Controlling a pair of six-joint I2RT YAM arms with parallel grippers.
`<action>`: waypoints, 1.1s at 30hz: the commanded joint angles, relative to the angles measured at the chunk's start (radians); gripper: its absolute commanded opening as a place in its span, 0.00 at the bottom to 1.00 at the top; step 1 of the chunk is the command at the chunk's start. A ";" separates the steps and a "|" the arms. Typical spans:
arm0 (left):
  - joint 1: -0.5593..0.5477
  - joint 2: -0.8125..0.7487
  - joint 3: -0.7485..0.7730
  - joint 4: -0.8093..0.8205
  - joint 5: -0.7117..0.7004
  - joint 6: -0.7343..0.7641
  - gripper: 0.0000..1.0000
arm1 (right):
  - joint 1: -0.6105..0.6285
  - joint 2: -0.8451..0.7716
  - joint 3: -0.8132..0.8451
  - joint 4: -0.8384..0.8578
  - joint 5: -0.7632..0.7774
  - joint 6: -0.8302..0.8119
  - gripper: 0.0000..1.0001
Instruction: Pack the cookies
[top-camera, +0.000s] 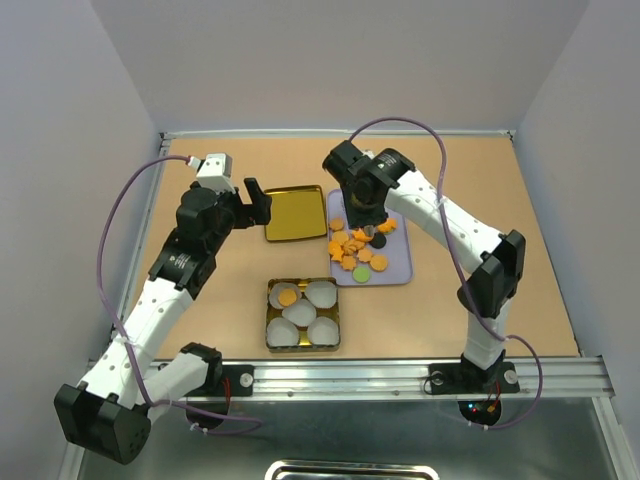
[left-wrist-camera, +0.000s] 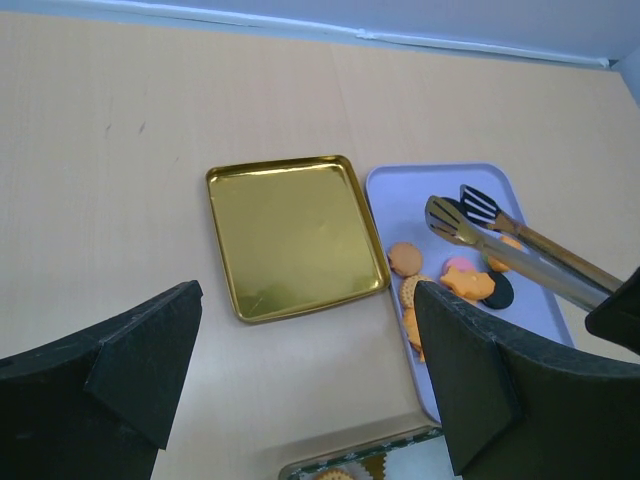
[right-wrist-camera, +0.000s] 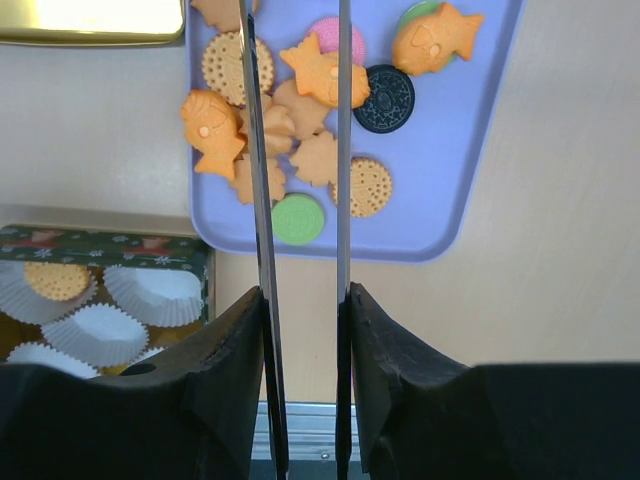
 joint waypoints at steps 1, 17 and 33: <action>-0.004 0.012 0.037 0.031 -0.029 -0.034 0.99 | -0.003 -0.118 0.062 -0.059 0.000 0.000 0.33; -0.002 -0.002 0.018 0.154 0.006 -0.060 0.99 | -0.002 -0.502 -0.271 0.143 -0.442 -0.049 0.33; -0.001 -0.008 -0.040 0.146 0.075 -0.131 0.99 | 0.177 -0.583 -0.482 0.152 -0.467 0.016 0.32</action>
